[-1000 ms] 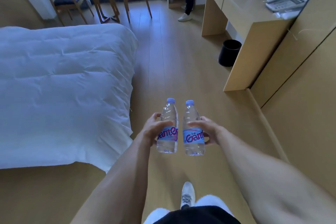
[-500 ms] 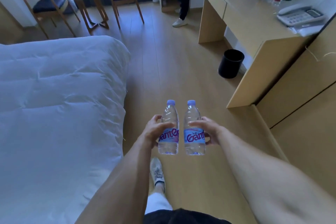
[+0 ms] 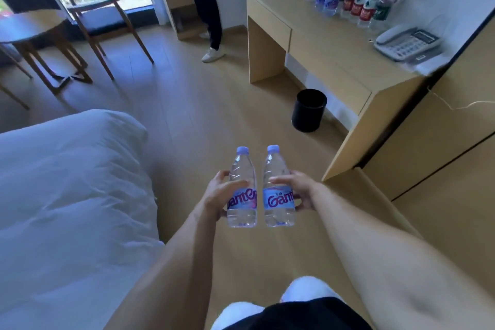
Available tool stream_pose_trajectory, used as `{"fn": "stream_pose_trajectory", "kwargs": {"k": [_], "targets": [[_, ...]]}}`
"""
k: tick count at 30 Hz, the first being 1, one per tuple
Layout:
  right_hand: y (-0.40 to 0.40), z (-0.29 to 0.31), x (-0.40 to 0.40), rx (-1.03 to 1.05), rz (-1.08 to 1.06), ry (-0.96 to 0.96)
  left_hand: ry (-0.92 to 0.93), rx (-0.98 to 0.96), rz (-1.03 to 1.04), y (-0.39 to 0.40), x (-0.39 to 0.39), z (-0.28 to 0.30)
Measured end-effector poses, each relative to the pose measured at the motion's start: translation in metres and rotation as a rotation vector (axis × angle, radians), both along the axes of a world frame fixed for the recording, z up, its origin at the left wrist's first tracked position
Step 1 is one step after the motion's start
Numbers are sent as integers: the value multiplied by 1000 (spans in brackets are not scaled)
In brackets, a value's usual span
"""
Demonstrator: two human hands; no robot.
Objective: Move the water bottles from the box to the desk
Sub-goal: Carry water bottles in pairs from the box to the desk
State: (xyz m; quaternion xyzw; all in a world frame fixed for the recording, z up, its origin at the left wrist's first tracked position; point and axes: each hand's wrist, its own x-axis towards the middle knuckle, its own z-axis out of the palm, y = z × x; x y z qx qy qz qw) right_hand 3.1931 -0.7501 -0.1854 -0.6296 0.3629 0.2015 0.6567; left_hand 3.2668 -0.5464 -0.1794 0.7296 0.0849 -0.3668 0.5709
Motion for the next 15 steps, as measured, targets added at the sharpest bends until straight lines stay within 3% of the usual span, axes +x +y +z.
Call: {"fn": "stream_pose_trajectory", "kwargs": {"k": [15], "targets": [[-93,-15,264,40,-6,15,-32,50,54,-90,262,10]]}}
